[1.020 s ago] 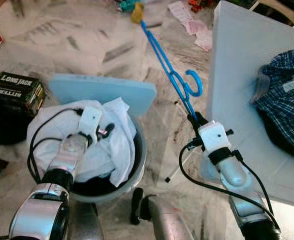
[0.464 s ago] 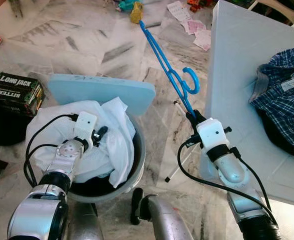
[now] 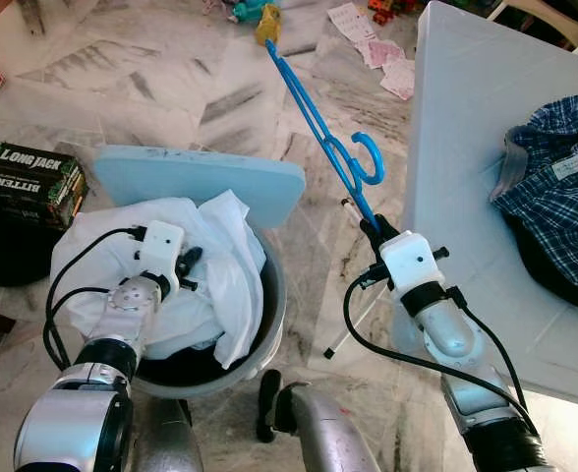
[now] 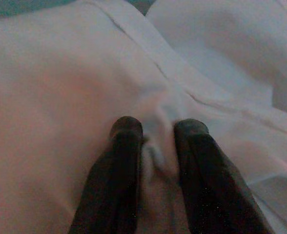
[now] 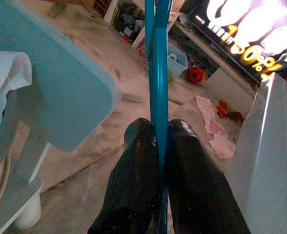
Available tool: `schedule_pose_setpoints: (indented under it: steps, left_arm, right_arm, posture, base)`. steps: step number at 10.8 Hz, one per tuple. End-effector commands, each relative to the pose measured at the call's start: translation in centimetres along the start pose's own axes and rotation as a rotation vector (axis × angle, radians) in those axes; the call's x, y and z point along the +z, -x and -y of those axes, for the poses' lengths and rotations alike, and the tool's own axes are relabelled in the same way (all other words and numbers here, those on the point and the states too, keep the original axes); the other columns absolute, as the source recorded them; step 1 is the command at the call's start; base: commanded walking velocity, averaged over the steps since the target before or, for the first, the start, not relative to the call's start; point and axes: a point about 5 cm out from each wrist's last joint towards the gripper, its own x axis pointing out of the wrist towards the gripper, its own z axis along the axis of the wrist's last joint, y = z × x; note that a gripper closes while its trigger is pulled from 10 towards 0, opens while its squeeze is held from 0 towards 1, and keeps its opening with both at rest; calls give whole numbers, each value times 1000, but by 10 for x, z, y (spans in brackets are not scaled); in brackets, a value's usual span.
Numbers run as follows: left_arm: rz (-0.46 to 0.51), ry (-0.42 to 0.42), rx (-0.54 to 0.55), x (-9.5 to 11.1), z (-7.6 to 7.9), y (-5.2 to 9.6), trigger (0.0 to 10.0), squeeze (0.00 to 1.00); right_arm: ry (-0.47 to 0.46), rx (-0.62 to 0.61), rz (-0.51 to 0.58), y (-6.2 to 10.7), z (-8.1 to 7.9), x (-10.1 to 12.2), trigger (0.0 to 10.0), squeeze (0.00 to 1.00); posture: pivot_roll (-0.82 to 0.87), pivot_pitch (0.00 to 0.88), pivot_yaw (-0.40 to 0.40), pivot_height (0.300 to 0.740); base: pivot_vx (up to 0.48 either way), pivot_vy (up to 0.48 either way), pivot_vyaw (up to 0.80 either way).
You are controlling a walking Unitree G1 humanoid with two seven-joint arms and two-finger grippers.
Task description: Hang hanger
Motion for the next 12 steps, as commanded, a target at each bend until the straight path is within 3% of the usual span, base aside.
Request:
schedule_pose_setpoints:
  steps: [1, 6, 7, 9, 11, 12]
  left_arm:
    - [-27, 13, -13, -9, 3, 2, 0, 0]
    - [90, 60, 66, 8, -4, 0, 0, 0]
    - [170, 101, 85, 12, 0, 1, 0, 0]
    - [188, 107, 64, 10, 8, 2, 0, 0]
    - [299, 87, 70, 25, 8, 4, 0, 0]
    - [334, 21, 63, 30, 14, 6, 0, 0]
  right_arm:
    - [-5, -2, -71, 7, -1, -15, 10000, 0]
    - [-12, -15, -55, -4, -2, -13, 10000, 0]
    - [-12, -16, -51, -5, -3, -14, 10000, 0]
    - [-19, -21, -49, -6, -5, -14, 10000, 0]
    - [-20, -21, -45, -8, -6, -15, 10000, 0]
    - [-20, -24, -46, -7, -5, -16, 10000, 0]
  posture:
    - [-64, 278, -187, 740]
    - [-40, 250, -179, 740]
    - [-36, 248, -175, 740]
    - [-27, 246, -169, 740]
    - [-22, 244, -165, 740]
    - [-22, 244, -165, 740]
  base:
    - [0, 0, 0]
    - [0, 0, 0]
    - [0, 0, 0]
    - [0, 0, 0]
    - [0, 0, 0]
    - [0, 0, 0]
